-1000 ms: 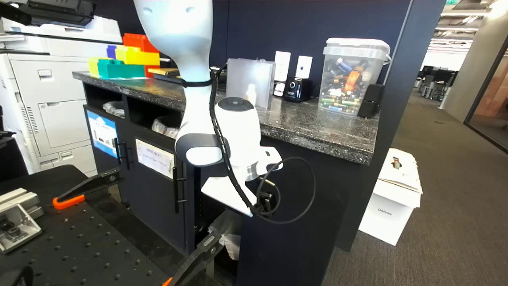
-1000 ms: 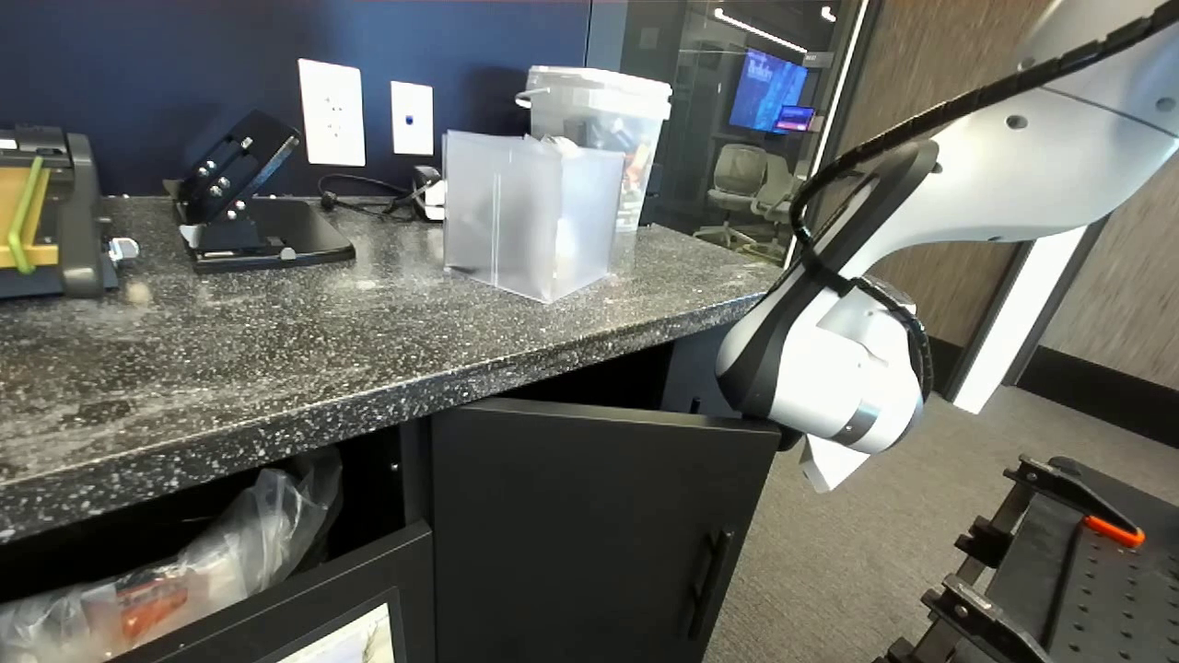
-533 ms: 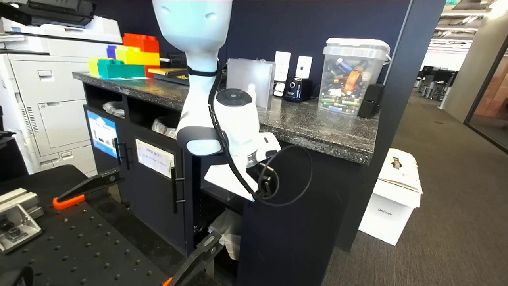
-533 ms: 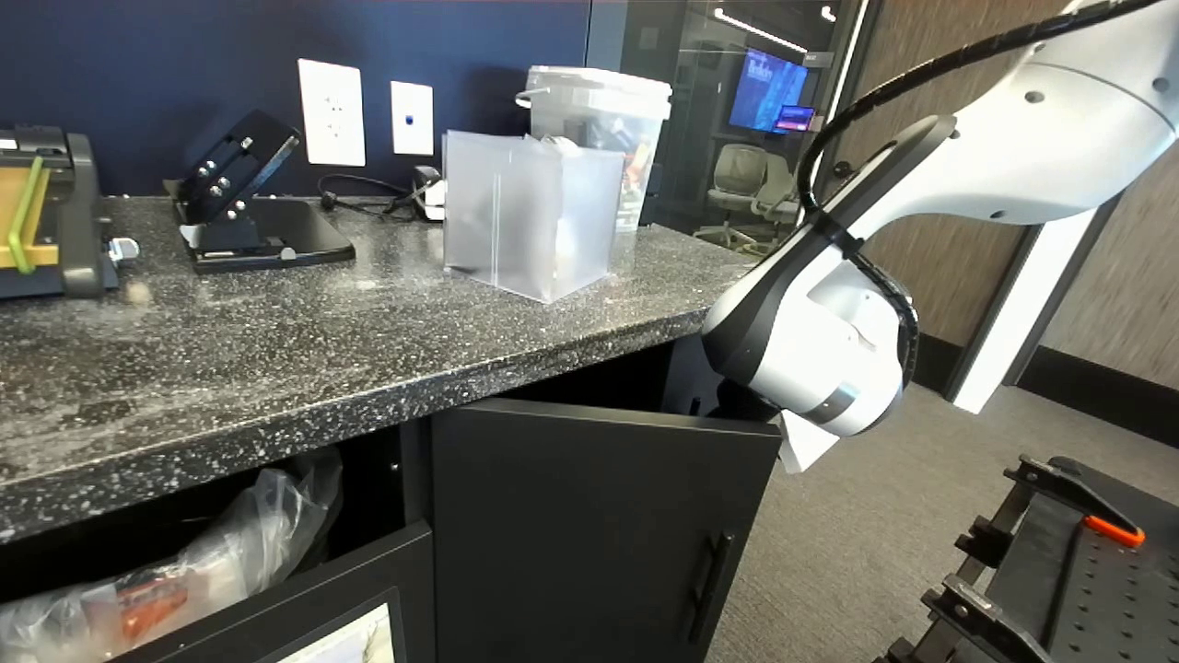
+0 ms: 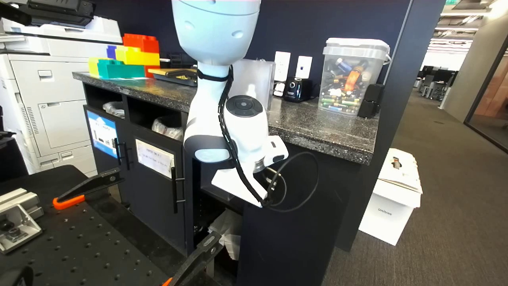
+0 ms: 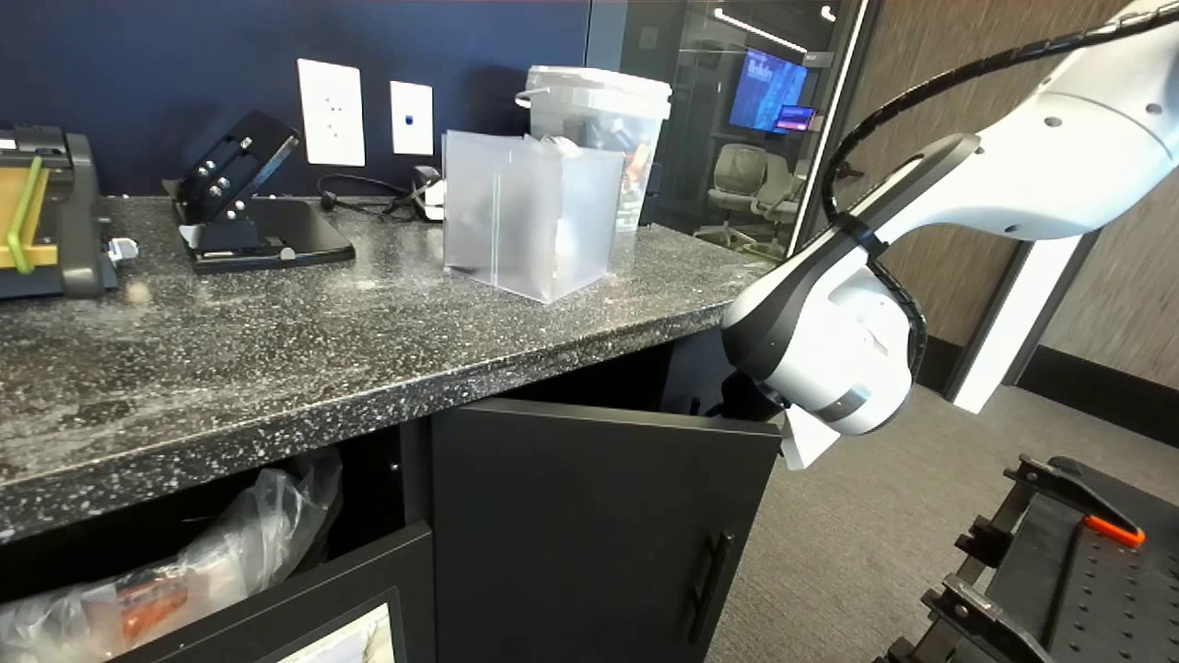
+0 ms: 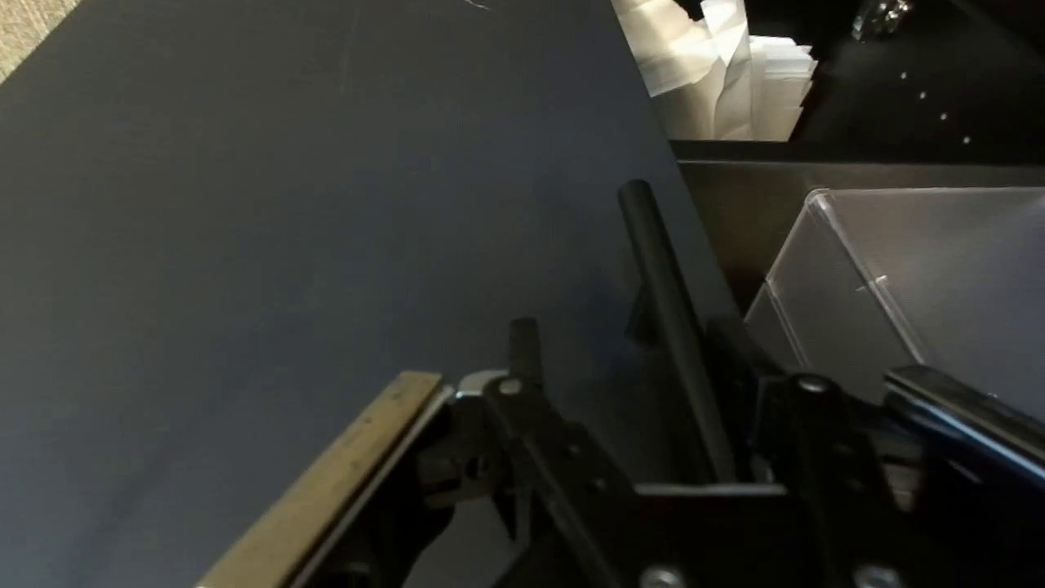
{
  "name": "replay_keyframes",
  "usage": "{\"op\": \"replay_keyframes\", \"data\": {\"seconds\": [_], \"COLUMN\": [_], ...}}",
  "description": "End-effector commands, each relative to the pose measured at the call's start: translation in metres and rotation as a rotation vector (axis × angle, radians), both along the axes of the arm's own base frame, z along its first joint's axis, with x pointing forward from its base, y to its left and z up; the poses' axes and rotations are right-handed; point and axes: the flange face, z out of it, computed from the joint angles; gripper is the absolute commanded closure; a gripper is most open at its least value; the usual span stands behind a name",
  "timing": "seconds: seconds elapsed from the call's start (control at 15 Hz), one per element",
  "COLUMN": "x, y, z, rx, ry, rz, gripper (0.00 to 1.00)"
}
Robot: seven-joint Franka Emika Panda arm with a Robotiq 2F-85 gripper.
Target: Open the cabinet door on the right
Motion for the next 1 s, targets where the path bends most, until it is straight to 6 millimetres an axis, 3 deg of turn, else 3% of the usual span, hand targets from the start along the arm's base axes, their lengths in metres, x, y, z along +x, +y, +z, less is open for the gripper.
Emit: {"op": "replay_keyframes", "data": {"seconds": [0.0, 0.2, 0.47, 0.67, 0.93], "x": [0.01, 0.016, 0.006, -0.03, -0.081], "y": [0.003, 0.02, 0.018, -0.019, -0.048], "z": [0.001, 0.002, -0.004, 0.009, 0.029], "rx": [0.026, 0.068, 0.07, 0.043, -0.029], "ry": [-0.083, -0.122, -0.116, 0.066, 0.164], "rz": [0.006, 0.021, 0.013, -0.088, -0.105], "gripper": [0.77, 1.0, 0.97, 0.97, 0.97]}}
